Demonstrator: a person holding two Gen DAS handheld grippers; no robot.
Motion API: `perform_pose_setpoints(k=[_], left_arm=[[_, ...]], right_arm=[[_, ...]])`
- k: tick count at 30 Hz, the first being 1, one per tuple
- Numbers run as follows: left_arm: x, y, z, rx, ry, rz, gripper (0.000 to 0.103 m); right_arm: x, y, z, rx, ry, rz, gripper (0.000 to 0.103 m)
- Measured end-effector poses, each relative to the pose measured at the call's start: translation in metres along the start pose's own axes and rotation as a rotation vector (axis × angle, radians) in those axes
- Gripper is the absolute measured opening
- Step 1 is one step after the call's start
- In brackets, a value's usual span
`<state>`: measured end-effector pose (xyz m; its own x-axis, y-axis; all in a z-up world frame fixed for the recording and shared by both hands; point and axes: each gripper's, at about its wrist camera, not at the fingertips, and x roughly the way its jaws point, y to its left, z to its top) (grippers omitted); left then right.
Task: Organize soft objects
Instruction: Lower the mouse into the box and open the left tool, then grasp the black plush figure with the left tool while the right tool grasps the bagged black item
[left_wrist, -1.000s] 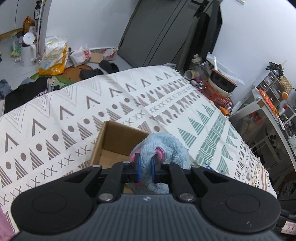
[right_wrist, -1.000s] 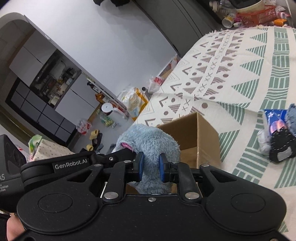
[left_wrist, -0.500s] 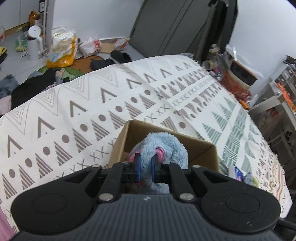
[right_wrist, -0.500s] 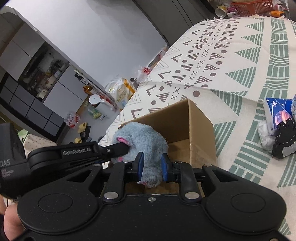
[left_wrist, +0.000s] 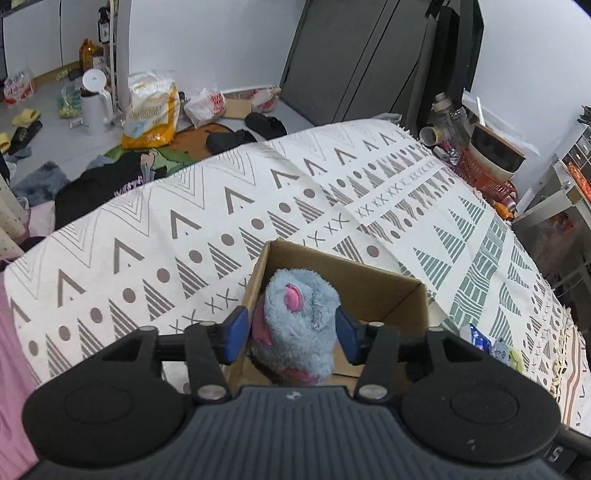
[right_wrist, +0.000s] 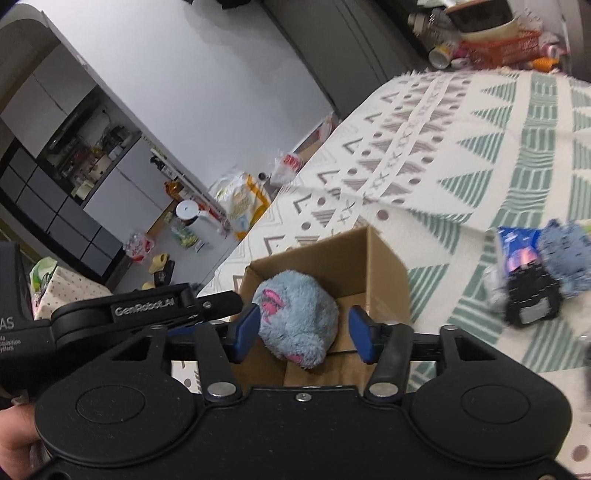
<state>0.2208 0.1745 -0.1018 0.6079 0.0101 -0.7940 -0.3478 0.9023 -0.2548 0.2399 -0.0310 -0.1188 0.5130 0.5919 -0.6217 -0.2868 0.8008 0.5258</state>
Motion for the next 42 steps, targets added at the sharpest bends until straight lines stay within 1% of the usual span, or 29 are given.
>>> perform_pose_setpoints(k=[1, 3, 4, 6, 7, 9, 11, 13, 15, 19, 22, 28, 31, 36, 42], left_arm=[[-0.003, -0.002, 0.000, -0.006, -0.005, 0.006, 0.055], [-0.012, -0.006, -0.002, -0.009, -0.010, 0.025, 0.058], [-0.017, -0.009, -0.003, 0.001, -0.014, 0.022, 0.059], [-0.027, -0.014, -0.004, 0.024, -0.032, 0.019, 0.067], [-0.032, -0.017, -0.005, 0.030, -0.042, 0.020, 0.069], [-0.042, -0.024, -0.007, 0.046, -0.064, 0.022, 0.075], [-0.049, -0.031, -0.009, 0.065, -0.080, 0.027, 0.079], [-0.056, -0.038, -0.011, 0.077, -0.090, 0.036, 0.080], [-0.064, -0.044, -0.014, 0.088, -0.091, 0.029, 0.083], [-0.077, -0.054, -0.019, 0.100, -0.108, 0.019, 0.085], [-0.085, -0.060, -0.023, 0.105, -0.110, 0.018, 0.085], [-0.100, -0.072, -0.032, 0.117, -0.137, 0.024, 0.086], [-0.104, -0.079, -0.039, 0.116, -0.140, 0.011, 0.086], [-0.109, -0.095, -0.054, 0.141, -0.147, 0.010, 0.086], [-0.112, -0.113, -0.066, 0.156, -0.175, 0.042, 0.086]], right_arm=[[-0.007, -0.001, 0.000, -0.007, -0.012, -0.005, 0.059], [-0.017, -0.003, 0.000, -0.017, -0.026, -0.024, 0.066], [-0.023, -0.004, 0.001, -0.019, -0.033, -0.038, 0.068], [-0.031, -0.007, 0.003, -0.022, -0.045, -0.052, 0.072], [-0.036, -0.008, 0.004, -0.025, -0.052, -0.056, 0.073], [-0.047, -0.007, 0.004, -0.035, -0.067, -0.063, 0.081], [-0.056, -0.007, 0.003, -0.050, -0.084, -0.077, 0.084], [-0.065, -0.007, 0.000, -0.081, -0.094, -0.089, 0.086], [-0.073, -0.007, -0.002, -0.106, -0.102, -0.112, 0.090], [-0.087, -0.008, -0.006, -0.136, -0.106, -0.131, 0.091], [-0.098, -0.010, -0.006, -0.142, -0.106, -0.149, 0.096], [-0.120, -0.030, -0.006, -0.084, -0.096, -0.222, 0.097], [-0.129, -0.042, -0.005, -0.059, -0.085, -0.243, 0.102], [-0.144, -0.055, -0.006, -0.040, -0.085, -0.246, 0.103], [-0.156, -0.067, -0.007, -0.037, -0.073, -0.232, 0.103]])
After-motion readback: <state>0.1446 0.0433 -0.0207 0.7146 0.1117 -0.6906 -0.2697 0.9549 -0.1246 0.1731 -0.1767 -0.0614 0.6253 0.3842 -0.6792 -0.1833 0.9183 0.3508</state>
